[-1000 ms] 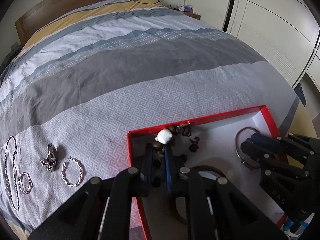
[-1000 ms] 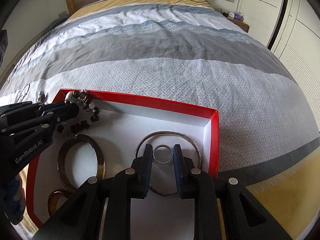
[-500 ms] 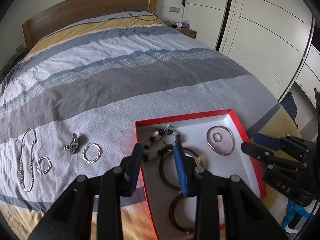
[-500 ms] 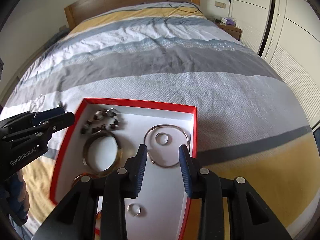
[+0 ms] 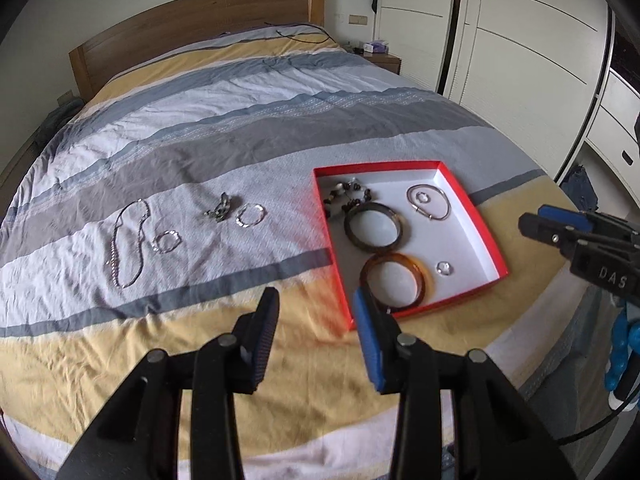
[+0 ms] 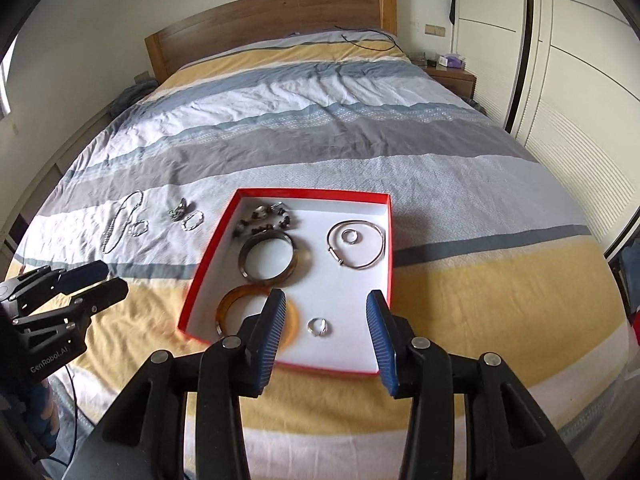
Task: Organize jewelry
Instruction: 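Lift both open grippers out of the box and back over the duvet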
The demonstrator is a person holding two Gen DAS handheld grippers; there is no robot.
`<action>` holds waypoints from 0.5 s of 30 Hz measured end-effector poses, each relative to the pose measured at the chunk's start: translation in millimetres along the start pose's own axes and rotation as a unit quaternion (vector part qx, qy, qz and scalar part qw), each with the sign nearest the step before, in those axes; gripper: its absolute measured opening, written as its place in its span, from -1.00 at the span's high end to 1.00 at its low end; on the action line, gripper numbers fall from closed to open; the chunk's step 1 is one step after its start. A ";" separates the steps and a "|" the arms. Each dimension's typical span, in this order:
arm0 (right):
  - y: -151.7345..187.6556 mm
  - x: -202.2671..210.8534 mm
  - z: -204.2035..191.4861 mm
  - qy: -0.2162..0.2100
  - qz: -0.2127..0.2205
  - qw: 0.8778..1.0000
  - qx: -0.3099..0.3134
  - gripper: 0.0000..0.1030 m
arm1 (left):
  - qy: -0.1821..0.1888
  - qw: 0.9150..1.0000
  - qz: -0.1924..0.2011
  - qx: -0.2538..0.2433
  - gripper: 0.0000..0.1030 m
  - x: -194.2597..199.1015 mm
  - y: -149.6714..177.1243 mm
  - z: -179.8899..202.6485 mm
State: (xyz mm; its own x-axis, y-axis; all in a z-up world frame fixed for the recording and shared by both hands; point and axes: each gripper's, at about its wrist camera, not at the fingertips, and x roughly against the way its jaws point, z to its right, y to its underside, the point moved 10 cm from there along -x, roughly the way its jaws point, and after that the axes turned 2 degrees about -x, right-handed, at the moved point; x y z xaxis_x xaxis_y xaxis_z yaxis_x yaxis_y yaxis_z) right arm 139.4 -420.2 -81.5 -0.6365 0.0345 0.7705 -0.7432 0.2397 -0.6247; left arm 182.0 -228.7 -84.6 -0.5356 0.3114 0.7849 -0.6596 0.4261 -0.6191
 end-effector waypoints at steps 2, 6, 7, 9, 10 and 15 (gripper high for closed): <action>5.0 13.2 -6.9 -0.005 0.005 1.000 0.004 0.19 | -0.006 1.000 -0.002 0.011 0.29 13.5 12.9 -10.9; 14.1 36.5 -23.4 -0.016 0.014 1.000 0.015 0.19 | -0.028 0.999 0.002 0.041 0.29 43.4 36.9 -37.7; 16.4 42.5 -28.5 -0.018 0.016 1.000 0.019 0.19 | -0.032 0.998 0.002 0.048 0.29 50.4 42.9 -43.9; 21.4 55.9 -39.8 -0.024 0.022 0.999 0.026 0.19 | -0.041 0.997 0.005 0.060 0.28 63.6 53.6 -54.8; 23.5 62.1 -44.8 -0.027 0.025 0.999 0.029 0.19 | -0.046 0.997 0.006 0.066 0.28 70.8 59.1 -60.5; 30.7 92.1 -64.8 -0.042 0.042 0.997 0.042 0.19 | -0.066 0.993 0.019 0.092 0.28 106.9 80.9 -84.6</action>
State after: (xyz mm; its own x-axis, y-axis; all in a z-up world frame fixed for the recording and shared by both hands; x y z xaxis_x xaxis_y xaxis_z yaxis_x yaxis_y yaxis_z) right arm 71.4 -346.8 -21.5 -0.7092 -0.0310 0.7043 -0.6994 0.1568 -0.6973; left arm 116.0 -89.1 -48.8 -0.6183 0.2041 0.7590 -0.7167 0.2497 -0.6511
